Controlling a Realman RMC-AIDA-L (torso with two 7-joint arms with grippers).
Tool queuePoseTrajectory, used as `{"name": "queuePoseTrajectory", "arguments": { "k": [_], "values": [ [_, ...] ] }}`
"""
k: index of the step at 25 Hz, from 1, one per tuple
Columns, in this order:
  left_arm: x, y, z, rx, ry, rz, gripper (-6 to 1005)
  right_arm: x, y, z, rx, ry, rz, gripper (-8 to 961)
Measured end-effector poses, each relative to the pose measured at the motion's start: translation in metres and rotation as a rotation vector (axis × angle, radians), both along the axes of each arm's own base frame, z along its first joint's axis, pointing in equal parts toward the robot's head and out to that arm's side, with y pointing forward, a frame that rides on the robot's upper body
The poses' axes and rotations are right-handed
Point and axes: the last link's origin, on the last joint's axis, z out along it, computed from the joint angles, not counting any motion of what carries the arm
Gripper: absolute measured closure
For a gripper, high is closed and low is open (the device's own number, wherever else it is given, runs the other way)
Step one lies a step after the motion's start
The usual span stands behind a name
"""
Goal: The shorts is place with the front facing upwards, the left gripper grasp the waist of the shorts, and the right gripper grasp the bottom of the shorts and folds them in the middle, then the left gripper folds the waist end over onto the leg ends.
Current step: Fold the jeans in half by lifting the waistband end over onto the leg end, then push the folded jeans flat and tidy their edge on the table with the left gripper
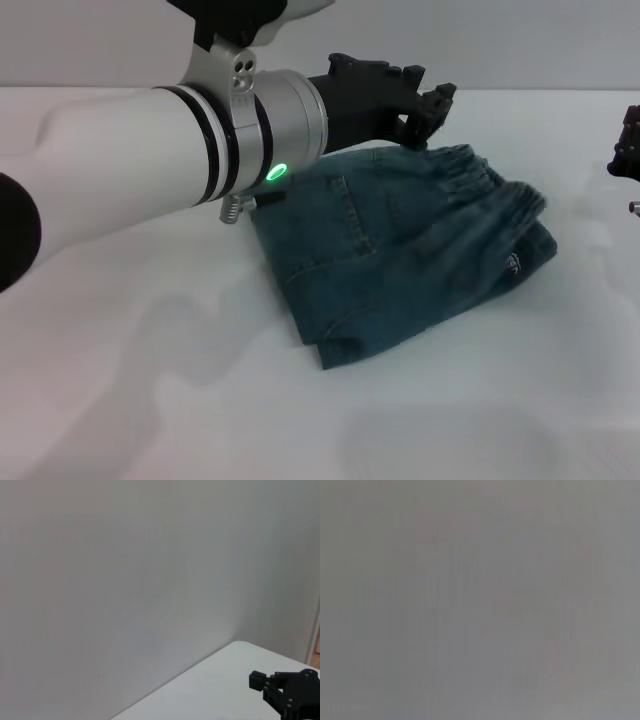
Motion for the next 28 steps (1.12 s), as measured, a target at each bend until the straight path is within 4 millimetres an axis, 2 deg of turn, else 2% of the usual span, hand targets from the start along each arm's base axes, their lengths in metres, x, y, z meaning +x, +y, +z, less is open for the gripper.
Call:
{"name": "queuePoseTrajectory", "arguments": {
  "k": [1,7,13,15,17,18,20,22,24,28],
  "values": [
    [-0.001,0.000,-0.001,0.000,-0.001,0.000,857,0.000,-0.001,0.000,0.002,0.002,0.000,953],
    [-0.002,0.001,-0.002,0.018,-0.023,0.004,665,-0.004,-0.008,0.003,0.004,-0.010,0.020,954],
    [-0.009,0.002,0.001,0.062,-0.048,0.006,362,-0.012,-0.014,0.002,0.000,-0.026,0.059,955],
    [-0.024,0.005,0.001,0.112,-0.068,0.027,261,-0.015,-0.019,0.004,0.012,-0.040,0.086,955],
    [-0.029,0.005,0.001,0.133,-0.075,0.031,214,-0.020,-0.026,0.005,0.029,-0.043,0.118,955],
    [-0.042,0.001,-0.004,0.166,-0.085,0.037,191,-0.022,-0.030,0.006,0.033,-0.038,0.127,955],
    [-0.050,-0.004,-0.008,0.179,-0.094,0.049,144,-0.025,-0.035,0.007,0.036,-0.034,0.134,955],
    [-0.054,-0.008,-0.010,0.183,-0.100,0.056,147,-0.024,-0.040,0.008,0.039,-0.038,0.131,954],
    [-0.063,-0.018,-0.022,0.176,-0.099,0.064,149,-0.021,-0.044,0.009,0.043,-0.042,0.123,954],
    [-0.067,-0.021,-0.026,0.176,-0.099,0.068,162,-0.014,-0.053,0.012,0.055,-0.039,0.103,954]
  ]
}}
